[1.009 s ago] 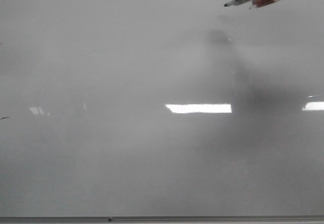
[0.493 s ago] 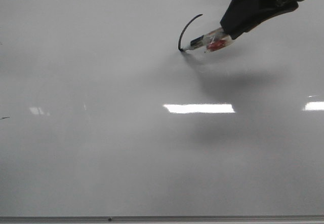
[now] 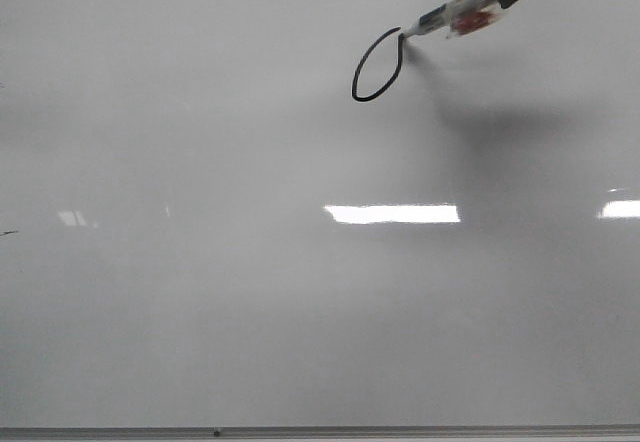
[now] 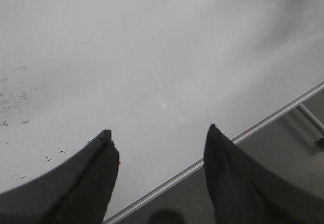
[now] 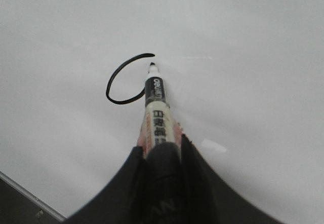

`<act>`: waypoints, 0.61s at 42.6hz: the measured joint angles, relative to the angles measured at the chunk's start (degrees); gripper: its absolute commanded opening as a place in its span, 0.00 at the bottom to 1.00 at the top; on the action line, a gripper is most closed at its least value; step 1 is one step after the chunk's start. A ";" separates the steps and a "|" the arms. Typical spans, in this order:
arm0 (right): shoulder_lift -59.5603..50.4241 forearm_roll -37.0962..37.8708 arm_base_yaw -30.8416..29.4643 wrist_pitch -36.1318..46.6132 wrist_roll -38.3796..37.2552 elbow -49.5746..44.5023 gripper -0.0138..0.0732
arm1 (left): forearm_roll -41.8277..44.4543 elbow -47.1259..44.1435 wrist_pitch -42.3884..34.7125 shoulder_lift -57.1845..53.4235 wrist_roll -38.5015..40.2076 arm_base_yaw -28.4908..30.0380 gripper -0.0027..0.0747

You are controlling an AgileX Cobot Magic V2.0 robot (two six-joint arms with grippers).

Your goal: Write number 9 on whiteboard

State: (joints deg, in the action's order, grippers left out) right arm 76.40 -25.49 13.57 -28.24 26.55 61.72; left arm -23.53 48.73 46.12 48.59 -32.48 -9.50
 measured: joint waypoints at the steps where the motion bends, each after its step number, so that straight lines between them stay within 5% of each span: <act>1: 0.00 0.09 0.00 -0.03 0.00 0.00 0.09 | 0.00 0.00 0.00 0.00 0.00 0.00 0.52; 26: 3.76 1.47 5.04 -3.83 0.53 -10.25 0.09 | 0.00 0.00 0.00 0.00 -0.70 0.00 0.52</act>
State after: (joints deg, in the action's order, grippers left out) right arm 80.16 -24.02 18.61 -32.07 27.08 51.47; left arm -23.53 48.73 46.12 48.59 -33.18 -9.50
